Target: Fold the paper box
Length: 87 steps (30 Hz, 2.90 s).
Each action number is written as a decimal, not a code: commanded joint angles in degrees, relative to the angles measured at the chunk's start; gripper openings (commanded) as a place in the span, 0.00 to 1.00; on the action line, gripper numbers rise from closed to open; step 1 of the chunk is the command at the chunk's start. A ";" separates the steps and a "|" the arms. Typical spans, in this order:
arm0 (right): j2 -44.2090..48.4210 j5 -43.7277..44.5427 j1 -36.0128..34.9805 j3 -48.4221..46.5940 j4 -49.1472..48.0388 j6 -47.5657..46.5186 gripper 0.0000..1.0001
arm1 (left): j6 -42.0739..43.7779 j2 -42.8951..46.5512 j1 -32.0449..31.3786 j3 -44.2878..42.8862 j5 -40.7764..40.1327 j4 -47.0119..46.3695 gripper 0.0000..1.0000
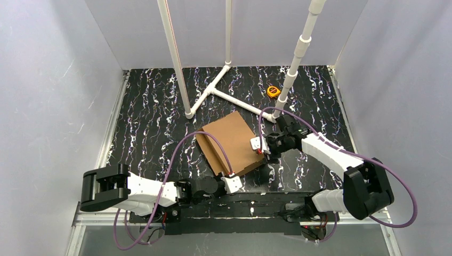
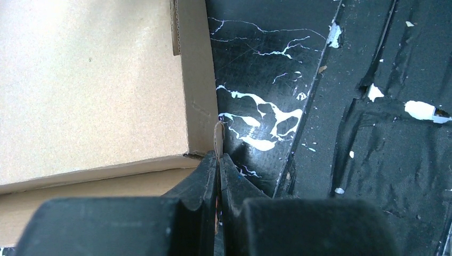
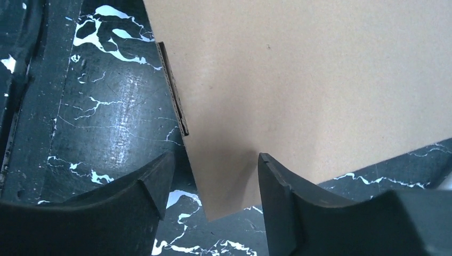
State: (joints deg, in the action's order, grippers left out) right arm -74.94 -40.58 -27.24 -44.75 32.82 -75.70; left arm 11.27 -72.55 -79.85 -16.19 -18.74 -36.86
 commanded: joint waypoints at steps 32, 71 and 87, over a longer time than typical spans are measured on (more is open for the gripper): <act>-3.29 1.02 12.74 1.90 -21.09 68.26 0.73 | -1.48 2.23 0.67 1.38 1.16 -0.71 0.00; -15.82 1.09 16.43 1.33 -17.44 69.29 0.46 | -3.44 9.31 1.02 6.77 -1.47 -2.73 0.00; -16.72 1.48 16.48 1.25 -17.44 69.55 0.46 | -4.16 10.67 1.10 8.98 -2.75 -5.59 0.00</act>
State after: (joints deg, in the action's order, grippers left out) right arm -89.34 -49.28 -11.35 -43.53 14.68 -3.16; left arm 7.84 -63.11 -78.91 -7.90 -18.85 -40.69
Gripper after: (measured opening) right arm 0.469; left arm 0.013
